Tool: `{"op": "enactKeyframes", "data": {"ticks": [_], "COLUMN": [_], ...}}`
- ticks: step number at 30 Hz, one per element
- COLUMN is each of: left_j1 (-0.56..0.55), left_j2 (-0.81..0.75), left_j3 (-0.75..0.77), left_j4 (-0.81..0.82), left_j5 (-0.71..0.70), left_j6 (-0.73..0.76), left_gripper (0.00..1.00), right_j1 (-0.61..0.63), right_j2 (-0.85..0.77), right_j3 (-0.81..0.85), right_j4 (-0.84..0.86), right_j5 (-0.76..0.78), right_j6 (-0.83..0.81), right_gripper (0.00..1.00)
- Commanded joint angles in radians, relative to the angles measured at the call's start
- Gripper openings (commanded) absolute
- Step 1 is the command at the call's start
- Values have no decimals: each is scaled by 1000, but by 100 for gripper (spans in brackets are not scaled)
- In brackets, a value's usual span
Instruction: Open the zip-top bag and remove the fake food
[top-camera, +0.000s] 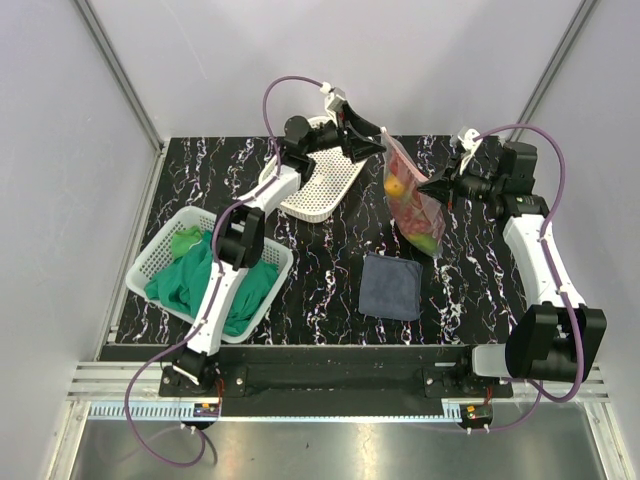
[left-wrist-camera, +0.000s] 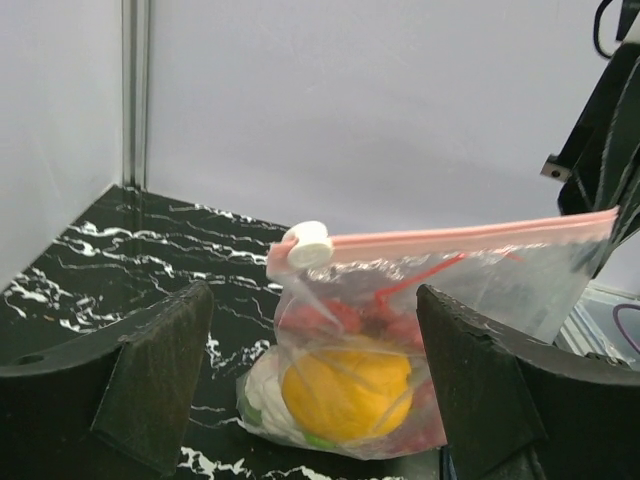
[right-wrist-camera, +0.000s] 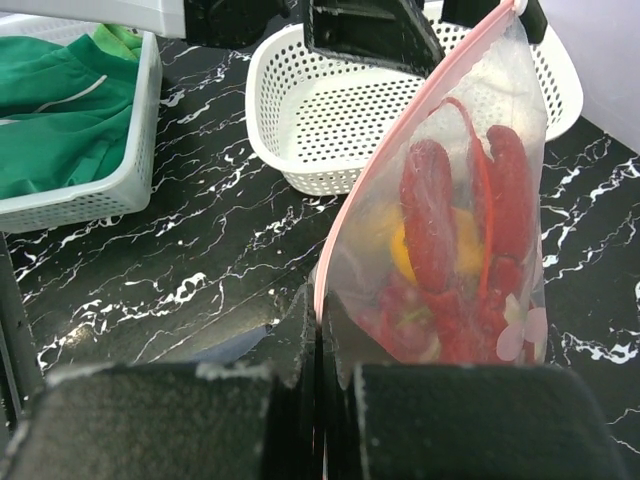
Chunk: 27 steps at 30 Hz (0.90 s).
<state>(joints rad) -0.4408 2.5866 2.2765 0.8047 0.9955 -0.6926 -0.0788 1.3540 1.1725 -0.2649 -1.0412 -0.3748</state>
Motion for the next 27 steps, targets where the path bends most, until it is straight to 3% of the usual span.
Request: {"op": "enactKeyframes", "data": {"ticks": [1,3,5,6,9,13,14,17,20,21,23,27], "left_j1": [-10,-15,-29,-32,-36,-29,-26,-21,-18,-21,-29,-74], "left_j2": [27,40,52,49,11,-48,-68,-172,-302,-385,-460,-568], "left_j3": [38,57,92,89,-4,-77,-134,-237,-383,-482,-555,-637], "left_j4": [88,108,108,117,213,218,234,243,153,134,53,-87], "left_j5": [42,40,48,43,13,5,-4,-50,-154,-188,-278,-388], "left_j6": [-30,-44,-56,-56,-93,-73,-71,-41,30,74,122,223], "left_gripper": [86,83,71,59,45,7,3,0,0,0,0,0], "right_j1": [-3,-3,-3,-3,-3,-3,-3,-3,-1,-1,4,74], "right_j2": [-21,-16,-13,-13,-16,-21,-21,-13,-7,-3,3,17], "right_j3": [61,67,69,64,61,62,62,67,78,82,102,142], "right_j4": [15,12,10,7,3,1,1,1,0,0,-2,-42], "right_j5": [-57,-75,-79,-74,-68,-39,-33,7,125,159,217,411], "right_j6": [-12,-3,4,4,4,2,2,-1,10,23,49,63], "right_gripper": [0,0,0,0,0,0,0,0,0,0,12,62]}}
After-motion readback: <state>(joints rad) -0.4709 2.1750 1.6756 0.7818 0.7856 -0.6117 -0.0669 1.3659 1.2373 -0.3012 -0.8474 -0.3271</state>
